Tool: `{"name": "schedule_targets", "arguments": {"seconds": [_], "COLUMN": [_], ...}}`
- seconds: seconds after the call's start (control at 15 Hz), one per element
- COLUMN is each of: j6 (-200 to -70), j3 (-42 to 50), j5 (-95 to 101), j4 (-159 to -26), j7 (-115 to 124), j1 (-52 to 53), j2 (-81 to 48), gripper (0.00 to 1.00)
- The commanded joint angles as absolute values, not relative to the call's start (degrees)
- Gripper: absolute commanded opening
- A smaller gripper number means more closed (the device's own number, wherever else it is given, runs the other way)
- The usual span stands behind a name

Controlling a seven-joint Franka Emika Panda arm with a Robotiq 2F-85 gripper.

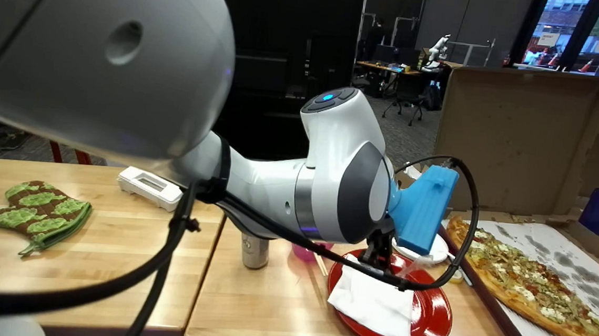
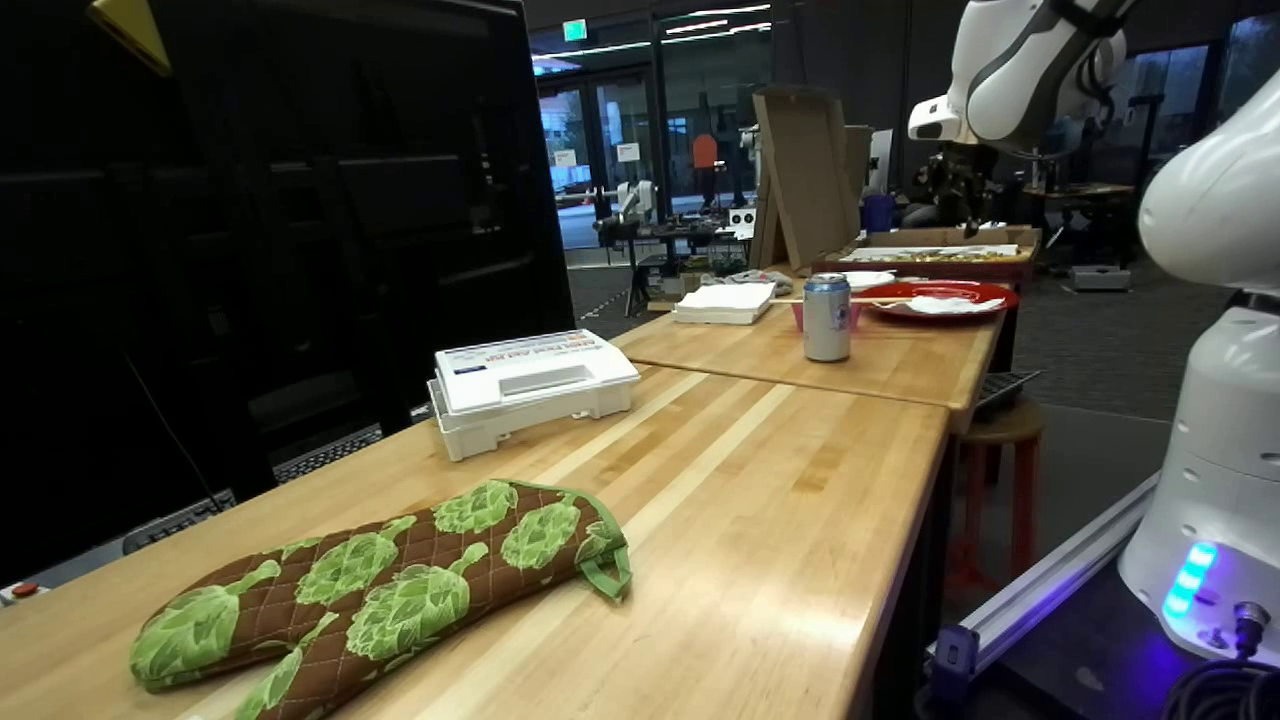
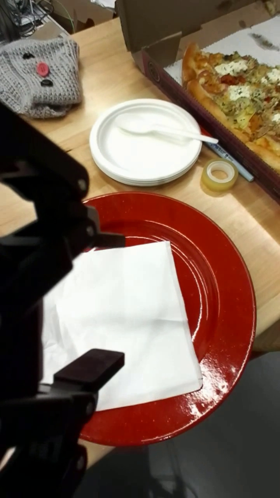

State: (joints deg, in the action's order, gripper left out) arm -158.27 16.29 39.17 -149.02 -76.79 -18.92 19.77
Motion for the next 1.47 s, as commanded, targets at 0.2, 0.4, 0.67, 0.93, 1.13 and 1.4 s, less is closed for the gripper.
{"name": "schedule_targets", "arguments": {"seconds": [0.2,0.4,0.67,0.93,1.13,1.4], "j6": [-155.7,-153.9,-153.5,-154.0,-154.3,-153.5], "j3": [16.8,17.5,16.9,16.8,16.9,16.8], "j5": [38.3,36.2,30.6,24.3,20.8,18.2], "j4": [-147.4,-146.9,-144.0,-141.1,-139.6,-139.4], "j7": [-77.1,-78.6,-76.2,-76.5,-77.2,-79.9], "j1": [-17.6,-16.5,-15.7,-14.6,-14.3,-14.0], "j2": [19.3,18.1,13.7,9.6,7.9,7.7], "gripper": [1.0,1.0,1.0,1.0,1.0,1.0]}}
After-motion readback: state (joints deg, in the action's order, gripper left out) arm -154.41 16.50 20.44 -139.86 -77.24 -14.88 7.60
